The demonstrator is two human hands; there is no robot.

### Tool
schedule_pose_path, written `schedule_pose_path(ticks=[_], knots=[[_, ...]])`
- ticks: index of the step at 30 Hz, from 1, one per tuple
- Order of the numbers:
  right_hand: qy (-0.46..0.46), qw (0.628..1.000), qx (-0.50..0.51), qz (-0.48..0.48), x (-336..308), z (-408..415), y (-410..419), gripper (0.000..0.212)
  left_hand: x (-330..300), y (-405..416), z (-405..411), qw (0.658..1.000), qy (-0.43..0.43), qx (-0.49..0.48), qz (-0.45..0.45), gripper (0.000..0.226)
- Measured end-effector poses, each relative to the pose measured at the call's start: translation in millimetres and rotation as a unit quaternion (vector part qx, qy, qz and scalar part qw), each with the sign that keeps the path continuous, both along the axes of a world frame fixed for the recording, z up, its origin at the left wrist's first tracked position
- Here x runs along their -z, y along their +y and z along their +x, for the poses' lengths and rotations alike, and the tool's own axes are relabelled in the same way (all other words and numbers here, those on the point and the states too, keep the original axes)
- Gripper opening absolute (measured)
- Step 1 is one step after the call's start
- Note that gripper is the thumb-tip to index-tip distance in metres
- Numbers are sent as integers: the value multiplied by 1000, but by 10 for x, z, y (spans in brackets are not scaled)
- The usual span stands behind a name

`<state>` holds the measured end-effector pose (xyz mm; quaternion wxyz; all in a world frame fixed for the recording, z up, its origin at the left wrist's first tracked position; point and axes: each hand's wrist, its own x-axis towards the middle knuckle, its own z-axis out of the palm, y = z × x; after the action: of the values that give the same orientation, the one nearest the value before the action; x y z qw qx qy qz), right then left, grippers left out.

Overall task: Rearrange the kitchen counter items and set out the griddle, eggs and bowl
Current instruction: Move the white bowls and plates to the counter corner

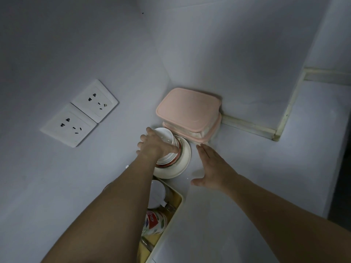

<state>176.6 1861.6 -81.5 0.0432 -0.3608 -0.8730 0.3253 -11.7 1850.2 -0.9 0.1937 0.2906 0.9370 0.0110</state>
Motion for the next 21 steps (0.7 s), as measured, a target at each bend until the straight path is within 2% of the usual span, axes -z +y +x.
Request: schedule_pose_path(ticks=[2, 4, 10, 15, 21], knots=[[11, 1000, 8, -1, -54, 26, -4, 116, -38, -59, 20, 1000, -2, 25, -7, 144], [26, 999, 12, 19, -151, 76, -23, 114, -147, -179, 61, 998, 28, 60, -5, 143], [76, 993, -7, 90, -650, 52, -206, 106, -718, -775, 29, 958, 197, 189, 91, 109], [129, 976, -34, 172, -1234, -148, -523, 94, -1268, -1500, -5, 926, 294, 187, 142, 85], [185, 950, -124, 218, -1893, -371, -1328, 87, -1778, -2818, 63, 898, 387, 137, 159, 72]])
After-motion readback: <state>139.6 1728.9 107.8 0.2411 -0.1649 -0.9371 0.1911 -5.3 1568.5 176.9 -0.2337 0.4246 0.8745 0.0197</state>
